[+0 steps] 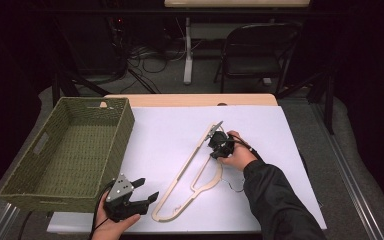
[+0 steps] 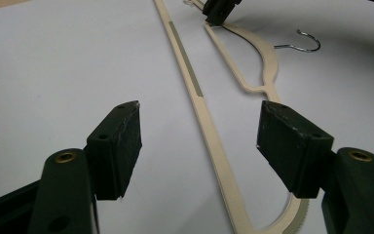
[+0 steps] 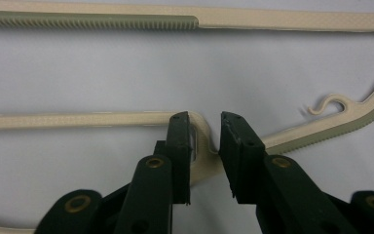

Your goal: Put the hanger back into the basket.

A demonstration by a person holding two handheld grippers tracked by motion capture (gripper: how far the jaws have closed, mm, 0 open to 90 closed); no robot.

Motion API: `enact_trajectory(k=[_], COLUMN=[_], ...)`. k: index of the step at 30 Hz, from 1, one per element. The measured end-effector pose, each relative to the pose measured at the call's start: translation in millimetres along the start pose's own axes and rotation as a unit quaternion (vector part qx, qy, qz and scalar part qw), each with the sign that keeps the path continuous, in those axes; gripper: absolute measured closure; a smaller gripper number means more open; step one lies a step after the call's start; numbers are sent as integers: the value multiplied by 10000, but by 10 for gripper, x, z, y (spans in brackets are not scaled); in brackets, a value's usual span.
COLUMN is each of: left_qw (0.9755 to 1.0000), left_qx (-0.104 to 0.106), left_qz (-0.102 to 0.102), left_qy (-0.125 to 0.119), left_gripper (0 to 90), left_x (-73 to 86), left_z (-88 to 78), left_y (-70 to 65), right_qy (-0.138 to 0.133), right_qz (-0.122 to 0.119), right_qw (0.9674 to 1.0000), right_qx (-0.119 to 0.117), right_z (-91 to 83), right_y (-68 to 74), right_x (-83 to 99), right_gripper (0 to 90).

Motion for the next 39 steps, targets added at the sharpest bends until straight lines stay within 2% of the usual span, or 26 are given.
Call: enact_trajectory(k=[1, 3, 4, 6, 7, 11, 12, 13, 15, 16, 18, 23, 27, 29, 30, 31, 32, 33, 34, 35, 36, 39], left_qw=[10000, 10000, 10000, 10000, 10000, 10000, 10000, 10000, 10000, 10000, 10000, 10000, 9999, 9998, 9995, 9994, 9994, 9991, 9991, 9984, 9984, 9971], left_qx=[0, 0, -3, -5, -3, 7, 9, 12, 6, 21, 34, 71, 123, 180, 250, 281, 281, 305, 305, 383, 383, 436], left_qz=[4, 2, -2, -5, -6, 4, 2, 1, 14, 14, 48, 55, 66, 80, 146, 173, 173, 253, 253, 351, 351, 535], left_qy=[4, -2, -3, -3, -4, 6, 6, 5, 16, 13, 28, 34, 38, 56, 85, 117, 117, 174, 174, 216, 216, 308], left_gripper=[328, 328, 328, 328, 328, 328, 329, 329, 329, 329, 328, 329, 329, 328, 329, 329, 331, 332, 335, 370, 385, 385], left_x=[0, -1, -1, 0, 0, 2, 2, 2, 4, 5, 9, 8, 3, -5, -21, -30, -30, -54, -54, -79, -79, -107], left_z=[0, 0, 0, 0, 0, 2, 2, 3, 6, 10, 15, 22, 43, 58, 82, 101, 101, 146, 146, 199, 199, 299], left_y=[0, 1, 3, 3, 3, -2, -3, -5, -8, -12, -20, -38, -84, -130, -185, -220, -220, -295, -295, -388, -388, -537], right_qy=[41, 56, -50, -15, -93, -41, -196, -236, -69, -156, -68, -186, -137, -65, -160, -44, -44, -20, -20, -14, -14, 29], right_qz=[18, 26, -11, -33, -58, -9, -19, 14, 2, -44, -49, -101, -201, -225, -279, -287, -287, -309, -309, -301, -301, -297], right_qw=[10000, 10000, 10000, 9999, 9999, 9998, 9997, 9996, 9998, 9997, 9998, 9996, 9996, 9996, 9994, 9995, 9995, 9995, 9995, 9995, 9995, 9995], right_qx=[-37, -58, -81, -103, -103, -172, -172, -183, -198, -173, -184, -164, -149, -134, -118, -95, -95, -76, -76, -73, -73, -84], right_z=[-7, -7, 23, 29, 45, 29, 46, 47, 23, 32, 9, 5, 1, -10, 3, -11, -11, -19, -19, -31, -31, -50], right_y=[-11, -15, -18, -13, -11, -19, -26, -26, -24, -24, -13, 2, 59, 85, 117, 131, 131, 158, 158, 177, 177, 195], right_x=[9, 12, 8, 10, 4, 15, 7, 6, 21, 15, 26, 18, 7, 1, -13, -10, -10, -18, -18, -26, -26, -31], right_gripper=[804, 811, 810, 812, 818, 842, 842, 843, 845, 846, 847, 848, 849, 850, 850, 851, 851, 851, 851, 851, 851, 851])
Point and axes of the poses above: each handheld gripper's, and its own axes: z roughly forward along the jaws, x roughly out of its underside, y roughly to its left, the point moved 6 cm from there along z, roughly forward along the jaws, and after that the axes turned 12 degrees about -x, right-handed, at the moved point
